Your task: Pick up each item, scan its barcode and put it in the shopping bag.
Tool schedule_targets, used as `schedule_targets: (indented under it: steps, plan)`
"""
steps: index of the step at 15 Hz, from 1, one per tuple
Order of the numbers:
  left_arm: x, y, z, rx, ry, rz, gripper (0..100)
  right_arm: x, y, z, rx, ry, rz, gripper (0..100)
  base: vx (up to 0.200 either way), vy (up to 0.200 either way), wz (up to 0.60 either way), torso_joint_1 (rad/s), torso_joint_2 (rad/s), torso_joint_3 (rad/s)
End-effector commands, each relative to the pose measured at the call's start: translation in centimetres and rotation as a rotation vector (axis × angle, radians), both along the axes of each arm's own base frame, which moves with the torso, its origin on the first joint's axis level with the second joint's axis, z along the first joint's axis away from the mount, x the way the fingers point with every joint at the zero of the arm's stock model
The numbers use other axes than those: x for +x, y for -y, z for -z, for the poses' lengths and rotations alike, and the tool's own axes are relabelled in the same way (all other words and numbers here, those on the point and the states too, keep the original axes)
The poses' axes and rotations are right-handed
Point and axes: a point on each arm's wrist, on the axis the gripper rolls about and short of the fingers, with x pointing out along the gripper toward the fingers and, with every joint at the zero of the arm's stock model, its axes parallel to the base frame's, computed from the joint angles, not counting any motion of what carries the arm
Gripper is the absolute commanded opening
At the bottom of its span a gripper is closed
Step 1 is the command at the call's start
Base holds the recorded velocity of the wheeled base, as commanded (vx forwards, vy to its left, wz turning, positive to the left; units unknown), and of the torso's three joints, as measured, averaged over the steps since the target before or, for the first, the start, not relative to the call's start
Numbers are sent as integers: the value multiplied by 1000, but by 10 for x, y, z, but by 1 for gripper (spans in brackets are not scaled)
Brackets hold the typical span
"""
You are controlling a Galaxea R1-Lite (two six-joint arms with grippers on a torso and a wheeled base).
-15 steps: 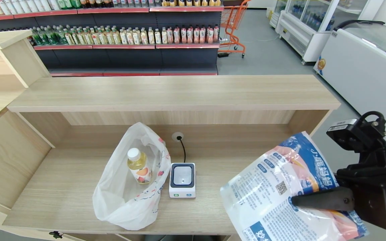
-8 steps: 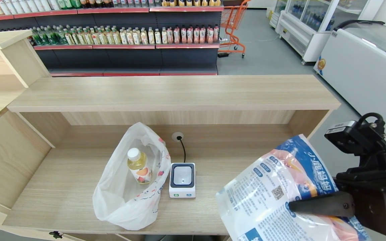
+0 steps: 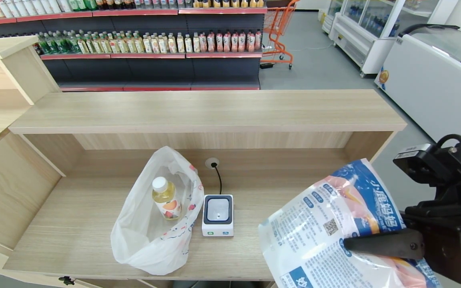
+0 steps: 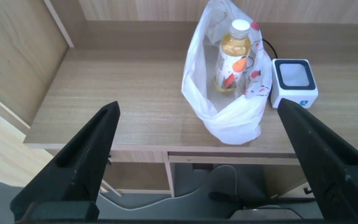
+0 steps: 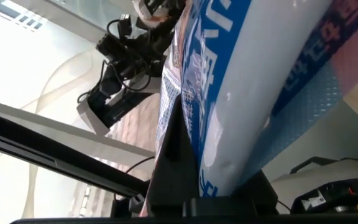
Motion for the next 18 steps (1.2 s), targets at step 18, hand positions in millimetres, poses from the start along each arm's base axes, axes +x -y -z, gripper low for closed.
schedule_targets:
  steps: [18]
  plan:
    - [0,0,0,0,1,0,100,22,13,18,-690,977,671,0,0,0,0,0,0,0]
